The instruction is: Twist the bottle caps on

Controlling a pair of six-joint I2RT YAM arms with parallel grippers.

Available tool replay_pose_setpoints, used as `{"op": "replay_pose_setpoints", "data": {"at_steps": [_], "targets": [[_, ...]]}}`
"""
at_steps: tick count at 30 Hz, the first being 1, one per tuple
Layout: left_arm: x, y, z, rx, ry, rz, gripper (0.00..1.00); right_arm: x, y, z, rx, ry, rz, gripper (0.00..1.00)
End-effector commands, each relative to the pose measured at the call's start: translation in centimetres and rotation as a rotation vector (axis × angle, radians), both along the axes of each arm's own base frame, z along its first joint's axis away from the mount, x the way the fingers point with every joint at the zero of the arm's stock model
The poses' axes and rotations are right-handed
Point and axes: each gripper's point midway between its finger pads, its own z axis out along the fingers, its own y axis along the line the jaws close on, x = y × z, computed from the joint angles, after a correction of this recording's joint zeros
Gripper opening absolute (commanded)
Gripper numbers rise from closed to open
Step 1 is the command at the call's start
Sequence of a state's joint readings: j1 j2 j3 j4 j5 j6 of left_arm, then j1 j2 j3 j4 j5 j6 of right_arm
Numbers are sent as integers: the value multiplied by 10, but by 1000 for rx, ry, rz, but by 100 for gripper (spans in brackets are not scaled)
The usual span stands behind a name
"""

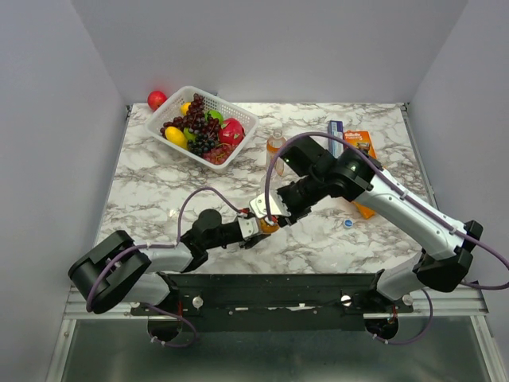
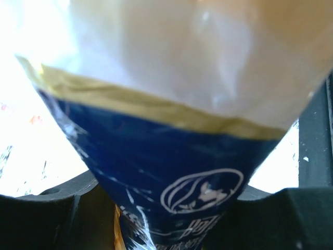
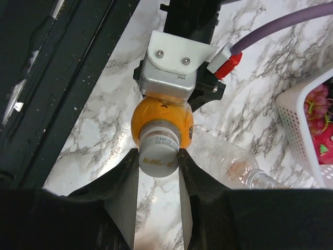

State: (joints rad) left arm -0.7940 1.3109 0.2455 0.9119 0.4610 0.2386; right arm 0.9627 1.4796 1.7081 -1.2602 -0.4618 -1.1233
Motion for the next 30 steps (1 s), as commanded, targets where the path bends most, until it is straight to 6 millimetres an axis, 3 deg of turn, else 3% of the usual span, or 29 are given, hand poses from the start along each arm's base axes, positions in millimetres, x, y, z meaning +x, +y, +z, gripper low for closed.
{"op": "replay_pose_setpoints", "data": {"at_steps": [1, 7, 15, 18, 19, 22, 30], "targets": [[17, -5, 85, -241, -209, 60, 0, -40, -50, -45, -310, 271, -103, 31], [31, -7, 90, -252, -144, 125, 0, -25, -27, -45, -251, 315, -304, 29], [46, -2, 102, -305, -78, 229, 0, -9, -18, -54, -273, 349, -518, 27], [47, -2, 108, -327, -62, 239, 0, 1, -17, -61, -283, 344, -632, 23], [48, -2, 108, -326, -54, 246, 0, 6, -17, -62, -290, 330, -664, 14], [50, -3, 113, -337, -41, 251, 0, 14, -14, -63, -290, 322, -722, 3], [44, -1, 104, -309, -69, 232, 0, 13, -4, -64, -319, 436, -774, 1]]}}
